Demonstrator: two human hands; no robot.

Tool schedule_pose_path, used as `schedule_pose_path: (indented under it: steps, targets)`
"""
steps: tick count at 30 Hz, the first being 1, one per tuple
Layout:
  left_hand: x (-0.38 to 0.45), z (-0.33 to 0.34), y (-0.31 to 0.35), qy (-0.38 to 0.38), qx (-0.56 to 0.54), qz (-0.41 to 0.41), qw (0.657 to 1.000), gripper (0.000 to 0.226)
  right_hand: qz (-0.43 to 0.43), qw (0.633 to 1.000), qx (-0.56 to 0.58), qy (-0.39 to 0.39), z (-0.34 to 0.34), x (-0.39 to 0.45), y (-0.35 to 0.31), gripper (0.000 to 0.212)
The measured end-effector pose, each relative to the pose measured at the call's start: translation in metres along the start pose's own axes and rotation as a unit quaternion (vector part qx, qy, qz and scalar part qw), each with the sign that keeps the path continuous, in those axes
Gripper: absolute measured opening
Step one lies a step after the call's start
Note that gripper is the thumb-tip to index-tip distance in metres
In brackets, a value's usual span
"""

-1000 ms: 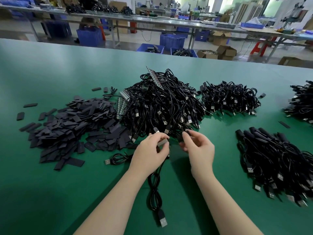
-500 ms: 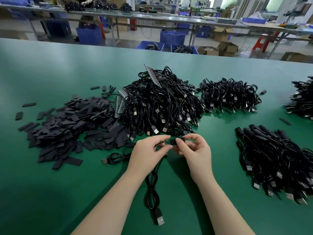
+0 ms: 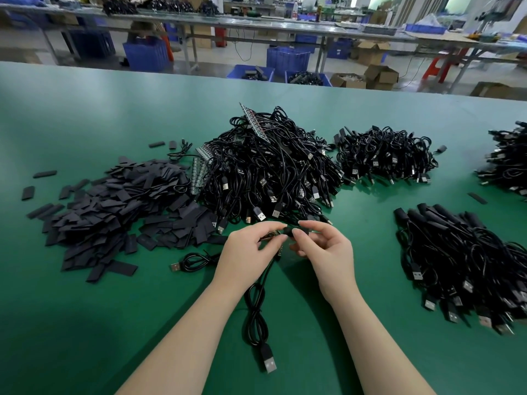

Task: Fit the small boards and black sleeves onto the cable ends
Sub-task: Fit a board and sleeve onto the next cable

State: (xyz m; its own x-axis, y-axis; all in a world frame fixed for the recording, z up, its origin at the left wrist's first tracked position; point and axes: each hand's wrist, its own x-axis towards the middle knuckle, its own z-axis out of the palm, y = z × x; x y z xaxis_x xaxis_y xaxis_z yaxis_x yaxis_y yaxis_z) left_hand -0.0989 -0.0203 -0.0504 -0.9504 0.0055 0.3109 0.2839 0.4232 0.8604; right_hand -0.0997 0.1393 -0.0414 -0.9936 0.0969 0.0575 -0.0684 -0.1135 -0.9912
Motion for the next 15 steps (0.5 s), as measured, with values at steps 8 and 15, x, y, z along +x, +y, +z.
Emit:
schedule_pose_path:
  steps: [8, 15]
  targets:
    - [0.0013, -0.0004, 0.0011, -0.004, 0.030, 0.021, 0.999, 0.020, 0.003, 1.000, 0.012, -0.008, -0.0007, 0.0003, -0.0004, 0.019]
    - [0.0015, -0.0002, 0.0006, -0.004, 0.030, 0.027, 0.999, 0.022, -0.008, 1.000, 0.000, -0.018, -0.0004, 0.0005, -0.0010, 0.021]
